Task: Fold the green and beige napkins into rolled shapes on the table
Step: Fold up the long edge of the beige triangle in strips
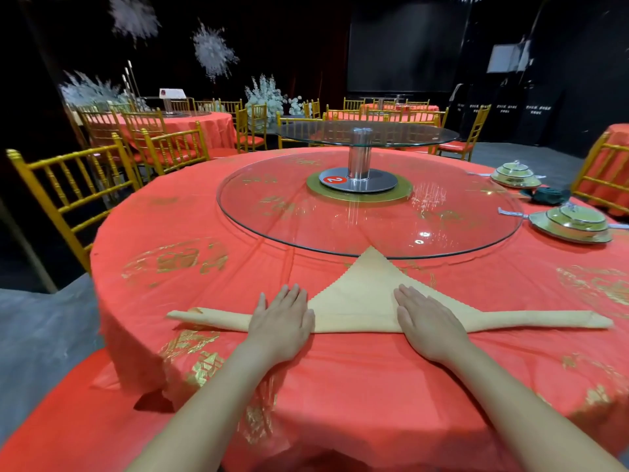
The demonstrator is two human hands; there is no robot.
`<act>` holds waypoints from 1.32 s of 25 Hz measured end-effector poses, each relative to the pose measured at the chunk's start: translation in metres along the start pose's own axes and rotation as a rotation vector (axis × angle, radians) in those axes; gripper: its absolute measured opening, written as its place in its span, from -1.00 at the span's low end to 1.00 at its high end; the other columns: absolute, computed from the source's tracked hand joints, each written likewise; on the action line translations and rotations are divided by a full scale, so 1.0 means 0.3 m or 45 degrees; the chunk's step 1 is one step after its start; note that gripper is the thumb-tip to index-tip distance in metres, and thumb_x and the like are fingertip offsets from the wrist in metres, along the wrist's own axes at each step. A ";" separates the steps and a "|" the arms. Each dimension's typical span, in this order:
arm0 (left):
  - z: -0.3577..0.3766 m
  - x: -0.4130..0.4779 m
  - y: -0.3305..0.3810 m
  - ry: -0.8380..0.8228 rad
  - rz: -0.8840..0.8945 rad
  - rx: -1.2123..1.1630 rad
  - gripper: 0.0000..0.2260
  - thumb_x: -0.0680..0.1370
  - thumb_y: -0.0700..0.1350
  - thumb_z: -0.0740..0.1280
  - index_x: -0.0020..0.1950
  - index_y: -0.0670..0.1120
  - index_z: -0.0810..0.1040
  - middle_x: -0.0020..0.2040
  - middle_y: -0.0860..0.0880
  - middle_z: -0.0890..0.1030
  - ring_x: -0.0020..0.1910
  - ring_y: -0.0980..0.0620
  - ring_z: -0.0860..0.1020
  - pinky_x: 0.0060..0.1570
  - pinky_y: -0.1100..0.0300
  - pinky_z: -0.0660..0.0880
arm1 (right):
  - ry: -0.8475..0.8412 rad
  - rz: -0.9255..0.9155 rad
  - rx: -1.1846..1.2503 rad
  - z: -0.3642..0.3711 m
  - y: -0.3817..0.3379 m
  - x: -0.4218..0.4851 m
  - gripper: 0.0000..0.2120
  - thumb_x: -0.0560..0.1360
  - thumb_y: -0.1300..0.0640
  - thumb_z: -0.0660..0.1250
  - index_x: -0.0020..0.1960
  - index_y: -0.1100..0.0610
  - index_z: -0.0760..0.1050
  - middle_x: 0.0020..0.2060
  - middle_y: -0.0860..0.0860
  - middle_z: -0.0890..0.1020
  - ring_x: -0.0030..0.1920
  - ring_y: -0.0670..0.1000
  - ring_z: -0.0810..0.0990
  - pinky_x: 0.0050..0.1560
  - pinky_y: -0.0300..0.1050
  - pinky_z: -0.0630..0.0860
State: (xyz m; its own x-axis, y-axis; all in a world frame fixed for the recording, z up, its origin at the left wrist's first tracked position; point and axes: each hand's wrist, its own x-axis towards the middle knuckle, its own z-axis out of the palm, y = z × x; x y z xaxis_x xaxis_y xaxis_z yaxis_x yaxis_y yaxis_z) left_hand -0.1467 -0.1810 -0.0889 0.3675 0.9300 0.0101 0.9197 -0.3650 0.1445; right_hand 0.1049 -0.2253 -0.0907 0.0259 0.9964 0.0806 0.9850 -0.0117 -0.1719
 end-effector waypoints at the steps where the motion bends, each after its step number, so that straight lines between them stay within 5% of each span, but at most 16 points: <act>1: -0.005 -0.010 -0.030 -0.002 -0.030 0.007 -0.52 0.65 0.06 -0.10 0.54 -0.07 0.00 0.56 0.00 0.00 0.53 0.04 -0.08 0.46 -0.10 -0.13 | 0.001 -0.001 -0.005 0.001 0.001 0.000 -0.54 0.64 0.04 -0.12 0.53 0.05 0.04 0.53 -0.07 0.05 0.51 -0.12 -0.01 0.48 -0.15 -0.05; 17: -0.053 -0.102 -0.290 -0.052 -0.233 -0.075 -0.50 0.65 0.02 -0.07 0.55 -0.10 -0.10 0.56 -0.03 -0.11 0.53 0.05 -0.11 0.48 0.01 -0.12 | -0.035 -0.008 -0.028 -0.001 -0.004 0.002 -0.54 0.63 0.05 -0.13 0.53 0.07 0.04 0.53 -0.03 0.06 0.51 -0.08 0.02 0.49 -0.11 -0.01; 20: -0.075 -0.086 -0.226 0.085 -0.155 0.038 -0.54 0.61 -0.11 0.05 0.52 -0.06 0.09 0.56 0.02 0.03 0.53 0.03 -0.05 0.44 -0.13 -0.19 | -0.031 -0.011 -0.024 -0.003 -0.011 -0.003 -0.54 0.63 0.05 -0.12 0.52 0.07 0.05 0.53 -0.02 0.06 0.51 -0.07 0.02 0.49 -0.10 -0.02; 22: -0.068 -0.076 -0.108 0.290 0.088 0.036 -0.60 0.58 -0.15 0.12 0.43 -0.01 0.30 0.51 0.04 0.22 0.51 0.03 0.11 0.45 -0.11 -0.06 | -0.013 -0.012 -0.008 -0.001 -0.009 -0.002 -0.54 0.63 0.05 -0.12 0.52 0.08 0.05 0.53 -0.02 0.07 0.51 -0.07 0.01 0.49 -0.10 -0.02; 26: -0.009 -0.052 0.119 0.426 0.594 0.016 -0.78 0.51 0.00 0.25 0.08 0.00 0.59 0.12 0.00 0.59 0.11 -0.09 0.53 -0.01 0.03 0.51 | 0.023 -0.026 -0.031 -0.004 -0.013 -0.004 -0.54 0.64 0.04 -0.11 0.53 0.07 0.05 0.53 -0.04 0.07 0.51 -0.09 0.01 0.47 -0.13 -0.04; 30: 0.004 -0.015 0.141 0.404 0.561 0.055 -0.71 0.50 0.09 0.14 -0.09 0.01 0.61 -0.12 0.06 0.58 -0.10 -0.04 0.53 -0.29 0.09 0.51 | 0.160 -0.117 0.109 0.005 0.003 -0.013 -0.53 0.61 -0.09 -0.09 0.46 0.01 0.22 0.50 -0.06 0.18 0.50 -0.10 0.08 0.42 -0.15 0.03; 33: 0.020 -0.007 0.136 0.435 0.547 0.101 -0.68 0.47 0.10 0.08 -0.21 0.06 0.60 -0.28 0.10 0.55 -0.27 0.03 0.54 -0.47 0.17 0.49 | 0.369 -0.266 0.287 0.001 0.007 -0.040 -0.53 0.48 -0.23 0.01 0.13 -0.03 0.54 0.30 -0.07 0.48 0.33 -0.08 0.37 0.25 -0.17 0.20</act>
State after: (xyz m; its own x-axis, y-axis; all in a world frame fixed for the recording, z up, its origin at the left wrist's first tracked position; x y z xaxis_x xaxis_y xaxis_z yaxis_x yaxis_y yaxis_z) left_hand -0.1092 -0.1982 -0.0891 0.6585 0.6530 0.3741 0.7093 -0.7047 -0.0184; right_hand 0.1066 -0.2374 -0.0924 -0.0923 0.9102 0.4038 0.9131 0.2391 -0.3302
